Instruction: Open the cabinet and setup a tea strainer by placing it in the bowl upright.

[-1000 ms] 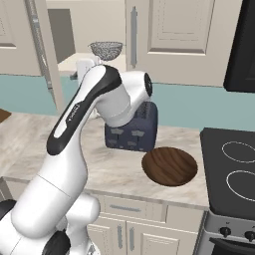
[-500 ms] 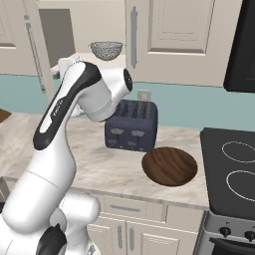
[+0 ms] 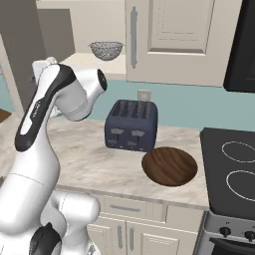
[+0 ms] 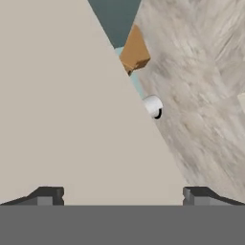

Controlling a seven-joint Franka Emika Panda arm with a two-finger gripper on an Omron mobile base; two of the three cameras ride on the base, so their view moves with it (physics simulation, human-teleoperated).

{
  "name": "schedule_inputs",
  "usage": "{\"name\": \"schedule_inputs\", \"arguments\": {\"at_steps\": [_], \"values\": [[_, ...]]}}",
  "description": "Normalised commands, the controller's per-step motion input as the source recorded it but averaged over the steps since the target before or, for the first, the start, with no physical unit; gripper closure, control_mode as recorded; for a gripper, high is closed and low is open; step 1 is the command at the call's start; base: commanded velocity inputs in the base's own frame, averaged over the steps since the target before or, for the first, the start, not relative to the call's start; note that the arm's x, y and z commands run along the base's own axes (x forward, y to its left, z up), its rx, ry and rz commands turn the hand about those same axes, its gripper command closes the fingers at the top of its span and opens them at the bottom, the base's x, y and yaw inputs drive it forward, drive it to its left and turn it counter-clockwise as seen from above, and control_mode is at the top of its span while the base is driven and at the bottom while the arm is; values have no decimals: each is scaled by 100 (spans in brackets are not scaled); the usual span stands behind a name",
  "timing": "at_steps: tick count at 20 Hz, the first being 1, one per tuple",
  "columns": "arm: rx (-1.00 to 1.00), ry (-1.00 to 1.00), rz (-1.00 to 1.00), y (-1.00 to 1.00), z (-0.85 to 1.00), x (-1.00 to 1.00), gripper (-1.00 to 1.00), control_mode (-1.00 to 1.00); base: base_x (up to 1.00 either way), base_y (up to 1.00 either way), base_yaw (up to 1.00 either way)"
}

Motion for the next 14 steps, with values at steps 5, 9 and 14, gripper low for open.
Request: {"name": "schedule_inputs", "arguments": {"at_steps": [5, 9, 14], "values": [[0, 0, 7, 68, -1, -11, -100, -100, 0, 0, 0], [0, 0, 2, 50, 0, -5, -100, -100, 0, 0, 0], [-1, 0, 0, 22, 0, -1, -100, -100, 0, 0, 0]]}}
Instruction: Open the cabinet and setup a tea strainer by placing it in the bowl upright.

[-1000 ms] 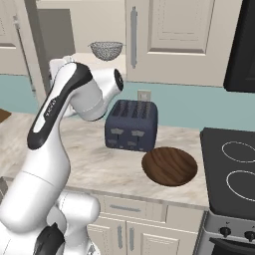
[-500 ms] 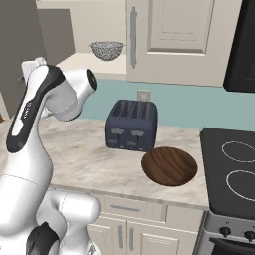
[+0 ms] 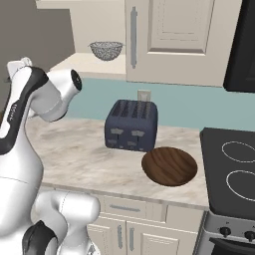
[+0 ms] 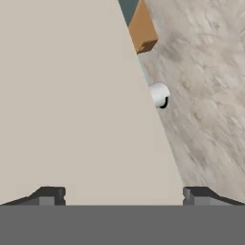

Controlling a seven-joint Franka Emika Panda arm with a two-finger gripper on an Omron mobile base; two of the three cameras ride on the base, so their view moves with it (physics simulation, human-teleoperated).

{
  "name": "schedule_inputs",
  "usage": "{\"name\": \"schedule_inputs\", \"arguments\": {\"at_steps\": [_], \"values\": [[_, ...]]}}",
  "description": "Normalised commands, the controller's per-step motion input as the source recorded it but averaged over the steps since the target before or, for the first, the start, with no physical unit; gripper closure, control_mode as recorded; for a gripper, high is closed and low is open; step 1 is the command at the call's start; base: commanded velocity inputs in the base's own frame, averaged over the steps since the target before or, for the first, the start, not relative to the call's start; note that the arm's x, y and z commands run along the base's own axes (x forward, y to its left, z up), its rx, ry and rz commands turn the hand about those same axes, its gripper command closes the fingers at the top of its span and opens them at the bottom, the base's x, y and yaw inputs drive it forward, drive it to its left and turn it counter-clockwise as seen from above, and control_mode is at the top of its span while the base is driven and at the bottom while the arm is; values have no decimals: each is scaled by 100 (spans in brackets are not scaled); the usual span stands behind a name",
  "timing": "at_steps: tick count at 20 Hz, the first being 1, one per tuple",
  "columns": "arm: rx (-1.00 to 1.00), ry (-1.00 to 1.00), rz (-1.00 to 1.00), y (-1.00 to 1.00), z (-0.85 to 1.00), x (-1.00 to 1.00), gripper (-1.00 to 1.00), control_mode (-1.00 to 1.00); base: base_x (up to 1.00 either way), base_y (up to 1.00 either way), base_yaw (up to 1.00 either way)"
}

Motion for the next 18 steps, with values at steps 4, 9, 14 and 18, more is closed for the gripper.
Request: {"name": "schedule_inputs", "arguments": {"at_steps": [4, 9, 14, 18], "values": [[-14, -7, 0, -28, -30, 0, -100, -100, 0, 0, 0], [-26, -1, 0, -81, -36, 0, -100, -100, 0, 0, 0], [-44, -1, 0, -97, -19, 0, -100, -100, 0, 0, 0], [-45, -6, 1, -100, -7, 1, -100, -100, 0, 0, 0]]}}
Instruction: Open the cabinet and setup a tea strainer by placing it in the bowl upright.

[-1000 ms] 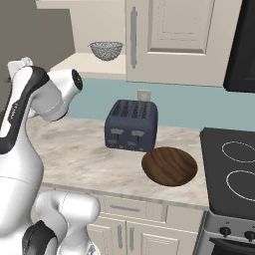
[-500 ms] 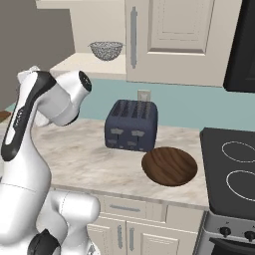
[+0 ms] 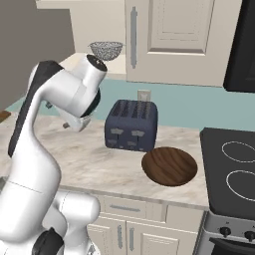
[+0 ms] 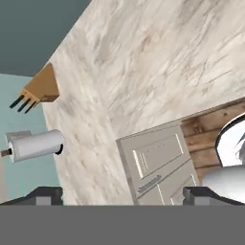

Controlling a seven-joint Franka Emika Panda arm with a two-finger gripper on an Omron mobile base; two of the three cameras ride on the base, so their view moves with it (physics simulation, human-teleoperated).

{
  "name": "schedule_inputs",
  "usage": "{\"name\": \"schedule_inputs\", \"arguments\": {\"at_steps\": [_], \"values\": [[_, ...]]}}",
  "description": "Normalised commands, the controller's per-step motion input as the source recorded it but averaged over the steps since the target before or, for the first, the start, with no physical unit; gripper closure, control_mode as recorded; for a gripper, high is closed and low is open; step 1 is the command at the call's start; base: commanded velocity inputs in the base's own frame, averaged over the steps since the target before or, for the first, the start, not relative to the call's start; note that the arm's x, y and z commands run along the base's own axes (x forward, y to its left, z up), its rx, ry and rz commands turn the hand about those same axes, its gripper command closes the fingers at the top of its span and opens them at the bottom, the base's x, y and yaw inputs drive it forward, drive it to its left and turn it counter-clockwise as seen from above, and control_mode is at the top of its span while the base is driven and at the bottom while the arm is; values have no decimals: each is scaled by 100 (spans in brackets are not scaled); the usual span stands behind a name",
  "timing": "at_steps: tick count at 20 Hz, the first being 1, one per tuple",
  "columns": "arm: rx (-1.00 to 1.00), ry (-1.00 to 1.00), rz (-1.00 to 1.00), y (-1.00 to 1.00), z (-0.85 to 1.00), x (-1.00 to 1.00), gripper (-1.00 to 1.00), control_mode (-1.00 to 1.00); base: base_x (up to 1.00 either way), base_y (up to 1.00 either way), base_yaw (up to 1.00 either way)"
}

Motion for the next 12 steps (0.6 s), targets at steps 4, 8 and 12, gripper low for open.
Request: {"name": "schedule_inputs", "arguments": {"at_steps": [4, 8, 12], "values": [[-50, -13, 4, -100, 0, 0, -100, -100, 0, 0, 0], [-54, -22, 5, -95, 0, 1, -100, -100, 0, 0, 0], [-40, -44, 4, -61, 13, 3, -100, -100, 0, 0, 0]]}}
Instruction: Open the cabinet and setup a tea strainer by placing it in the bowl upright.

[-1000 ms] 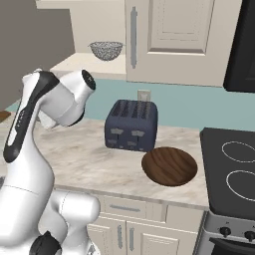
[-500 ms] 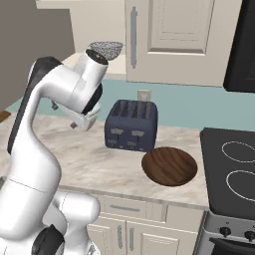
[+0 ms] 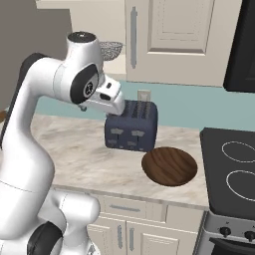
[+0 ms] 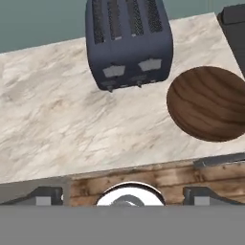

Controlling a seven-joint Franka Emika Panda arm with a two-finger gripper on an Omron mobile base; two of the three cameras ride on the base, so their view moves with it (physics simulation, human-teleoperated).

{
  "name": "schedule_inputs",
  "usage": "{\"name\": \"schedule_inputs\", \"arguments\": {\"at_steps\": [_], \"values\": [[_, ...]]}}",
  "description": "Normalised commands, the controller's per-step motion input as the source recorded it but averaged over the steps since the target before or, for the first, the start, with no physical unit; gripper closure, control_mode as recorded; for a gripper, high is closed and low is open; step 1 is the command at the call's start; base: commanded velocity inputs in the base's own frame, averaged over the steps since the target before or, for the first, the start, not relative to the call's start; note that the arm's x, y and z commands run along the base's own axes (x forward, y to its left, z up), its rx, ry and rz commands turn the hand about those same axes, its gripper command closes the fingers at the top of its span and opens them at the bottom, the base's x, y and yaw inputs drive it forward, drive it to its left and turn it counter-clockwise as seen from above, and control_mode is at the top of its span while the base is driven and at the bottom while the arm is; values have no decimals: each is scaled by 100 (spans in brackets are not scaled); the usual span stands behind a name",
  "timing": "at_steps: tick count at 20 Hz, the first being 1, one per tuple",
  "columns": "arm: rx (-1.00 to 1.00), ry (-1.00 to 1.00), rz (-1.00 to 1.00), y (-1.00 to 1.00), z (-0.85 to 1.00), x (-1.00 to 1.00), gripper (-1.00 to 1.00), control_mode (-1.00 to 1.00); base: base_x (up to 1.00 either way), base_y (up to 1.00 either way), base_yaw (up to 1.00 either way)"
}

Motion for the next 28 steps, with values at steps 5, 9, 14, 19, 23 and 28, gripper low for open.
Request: {"name": "schedule_inputs", "arguments": {"at_steps": [5, 9, 14, 19, 23, 28], "values": [[-27, -46, 2, -4, 47, 0, -100, -100, 0, 0, 0], [-7, -40, -5, 0, 78, 19, -100, -100, 0, 0, 0], [0, -61, -3, -1, 79, 20, -100, -100, 0, 0, 0], [7, -52, 4, -25, 89, 4, -100, -100, 0, 0, 0], [-5, -41, 2, -8, 37, 8, -100, -100, 0, 0, 0], [-5, 3, 0, 0, 10, 28, -100, -100, 0, 0, 0]]}}
